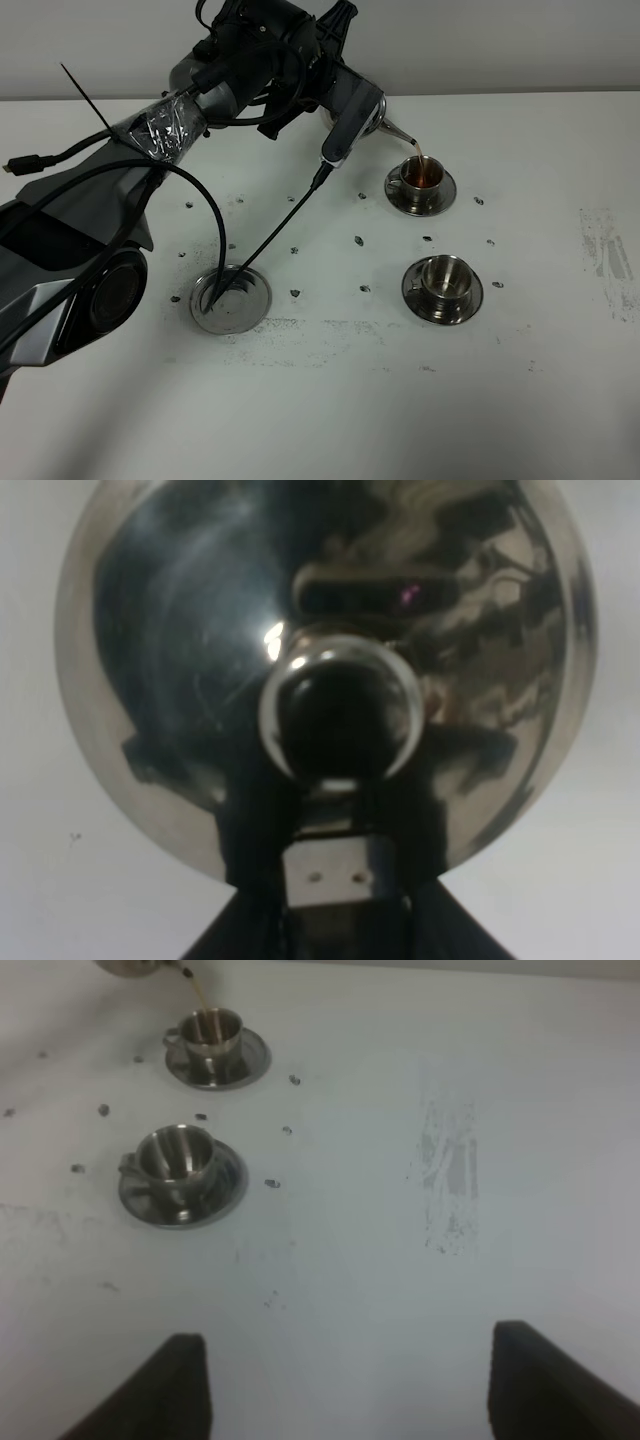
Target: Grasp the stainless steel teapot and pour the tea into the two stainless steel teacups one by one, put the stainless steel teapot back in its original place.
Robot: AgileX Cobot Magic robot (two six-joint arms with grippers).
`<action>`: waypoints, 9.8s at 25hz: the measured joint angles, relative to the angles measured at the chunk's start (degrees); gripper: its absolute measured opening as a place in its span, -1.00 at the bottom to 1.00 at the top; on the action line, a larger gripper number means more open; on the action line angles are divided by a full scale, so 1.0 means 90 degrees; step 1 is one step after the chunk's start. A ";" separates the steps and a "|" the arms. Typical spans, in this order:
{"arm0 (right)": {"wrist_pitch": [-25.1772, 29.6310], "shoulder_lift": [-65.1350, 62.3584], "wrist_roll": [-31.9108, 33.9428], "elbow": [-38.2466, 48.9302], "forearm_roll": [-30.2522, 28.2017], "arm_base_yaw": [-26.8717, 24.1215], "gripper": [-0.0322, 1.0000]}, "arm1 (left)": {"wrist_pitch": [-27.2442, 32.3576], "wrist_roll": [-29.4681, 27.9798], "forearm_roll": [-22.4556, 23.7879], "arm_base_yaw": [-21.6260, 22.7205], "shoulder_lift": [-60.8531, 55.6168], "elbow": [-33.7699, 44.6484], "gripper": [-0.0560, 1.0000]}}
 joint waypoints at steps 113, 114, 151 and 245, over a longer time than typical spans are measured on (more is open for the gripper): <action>0.0000 0.0000 0.0005 0.0000 0.0000 0.0000 0.21 | 0.2448 -0.7898 -0.1082 -0.0004 -0.0320 -0.0042 -0.52; 0.0000 0.0000 0.0005 0.0000 0.0000 0.0000 0.21 | 0.2456 -0.7950 -0.1082 -0.0004 -0.0281 -0.0042 -0.52; 0.0000 0.0000 0.0002 0.0000 0.0000 0.0000 0.21 | 0.2654 -0.8211 -0.1089 -0.0378 -0.0566 -0.0047 -0.52; 0.0000 0.0000 0.0003 0.0000 0.0000 0.0000 0.21 | -0.0018 -0.2676 -0.0842 -0.0933 -0.3310 0.5507 -0.52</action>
